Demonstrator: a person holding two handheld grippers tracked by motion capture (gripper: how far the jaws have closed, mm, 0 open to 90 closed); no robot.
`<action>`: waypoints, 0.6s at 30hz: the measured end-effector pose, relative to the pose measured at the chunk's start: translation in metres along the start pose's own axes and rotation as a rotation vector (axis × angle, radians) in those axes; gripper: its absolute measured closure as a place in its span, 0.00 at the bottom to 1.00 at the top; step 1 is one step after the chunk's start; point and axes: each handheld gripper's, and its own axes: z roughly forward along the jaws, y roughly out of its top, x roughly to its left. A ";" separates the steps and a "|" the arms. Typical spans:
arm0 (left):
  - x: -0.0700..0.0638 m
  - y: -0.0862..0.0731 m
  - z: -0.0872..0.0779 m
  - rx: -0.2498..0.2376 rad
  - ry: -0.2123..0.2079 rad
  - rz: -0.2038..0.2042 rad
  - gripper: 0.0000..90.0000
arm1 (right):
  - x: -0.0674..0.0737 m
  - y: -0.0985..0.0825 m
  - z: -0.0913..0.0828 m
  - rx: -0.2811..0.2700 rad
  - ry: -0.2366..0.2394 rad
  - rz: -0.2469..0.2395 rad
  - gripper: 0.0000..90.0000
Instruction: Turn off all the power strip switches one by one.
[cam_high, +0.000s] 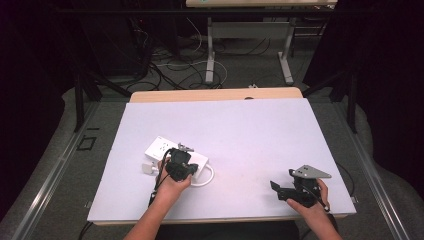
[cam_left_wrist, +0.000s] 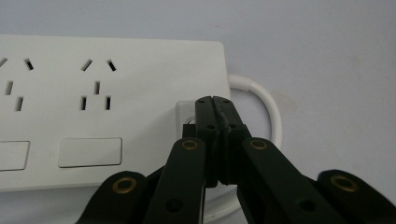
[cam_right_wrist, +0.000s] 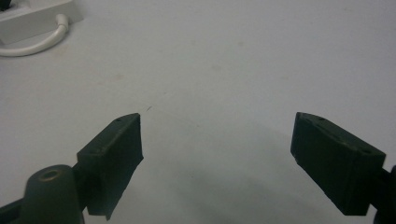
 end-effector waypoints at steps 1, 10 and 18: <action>-0.001 0.000 0.000 0.003 0.005 0.002 1.00 | 0.000 0.000 0.000 0.002 0.005 0.000 0.18; -0.005 0.000 0.002 0.018 0.038 0.019 1.00 | 0.000 0.000 0.000 -0.002 0.004 0.002 0.18; -0.001 -0.003 0.001 -0.016 -0.002 -0.033 1.00 | -0.001 0.000 0.000 -0.001 0.007 0.003 0.18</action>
